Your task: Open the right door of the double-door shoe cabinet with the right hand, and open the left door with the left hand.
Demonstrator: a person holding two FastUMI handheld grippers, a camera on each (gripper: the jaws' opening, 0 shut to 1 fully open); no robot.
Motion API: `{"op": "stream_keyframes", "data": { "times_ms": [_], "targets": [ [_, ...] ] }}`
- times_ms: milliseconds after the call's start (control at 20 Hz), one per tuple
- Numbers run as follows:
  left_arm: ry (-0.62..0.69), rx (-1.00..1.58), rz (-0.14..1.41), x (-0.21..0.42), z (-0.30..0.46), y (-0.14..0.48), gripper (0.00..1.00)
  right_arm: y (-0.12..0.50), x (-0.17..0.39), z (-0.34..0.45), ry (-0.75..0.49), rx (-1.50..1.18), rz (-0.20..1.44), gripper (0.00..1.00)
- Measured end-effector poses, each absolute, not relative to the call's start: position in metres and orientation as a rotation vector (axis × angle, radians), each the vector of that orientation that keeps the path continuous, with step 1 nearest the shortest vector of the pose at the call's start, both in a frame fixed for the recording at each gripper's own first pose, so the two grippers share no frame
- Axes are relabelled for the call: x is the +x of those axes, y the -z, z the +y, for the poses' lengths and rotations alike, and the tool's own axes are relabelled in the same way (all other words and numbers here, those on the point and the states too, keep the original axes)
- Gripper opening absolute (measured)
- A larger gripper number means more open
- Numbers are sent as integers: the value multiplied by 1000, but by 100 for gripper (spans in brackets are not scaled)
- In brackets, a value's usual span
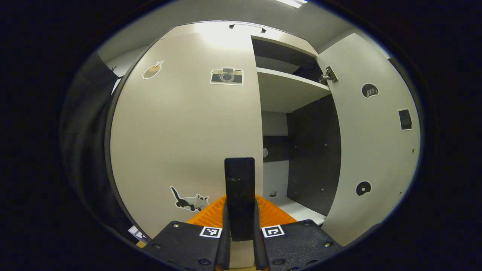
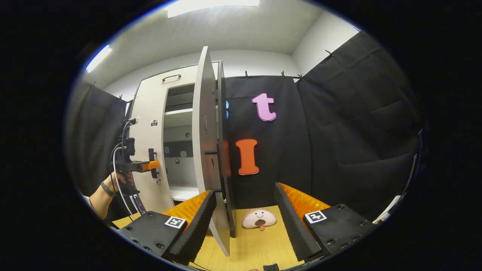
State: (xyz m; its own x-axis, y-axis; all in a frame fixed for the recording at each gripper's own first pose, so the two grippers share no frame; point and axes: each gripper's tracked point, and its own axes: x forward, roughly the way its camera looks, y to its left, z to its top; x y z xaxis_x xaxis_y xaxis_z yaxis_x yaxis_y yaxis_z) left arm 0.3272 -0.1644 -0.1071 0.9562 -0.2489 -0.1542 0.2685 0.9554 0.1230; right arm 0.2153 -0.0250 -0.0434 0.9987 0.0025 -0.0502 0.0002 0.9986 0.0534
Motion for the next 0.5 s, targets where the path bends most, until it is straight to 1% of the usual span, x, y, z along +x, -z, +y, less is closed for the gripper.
{"op": "stream_keyframes", "data": {
  "times_ms": [250, 500],
  "targets": [
    [345, 154, 171, 308, -157, 103, 25, 42, 217, -18, -15, 44, 48, 99],
    [366, 144, 181, 285, -146, 97, 25, 40, 222, 0, -53, 44, 43, 99]
  ]
}}
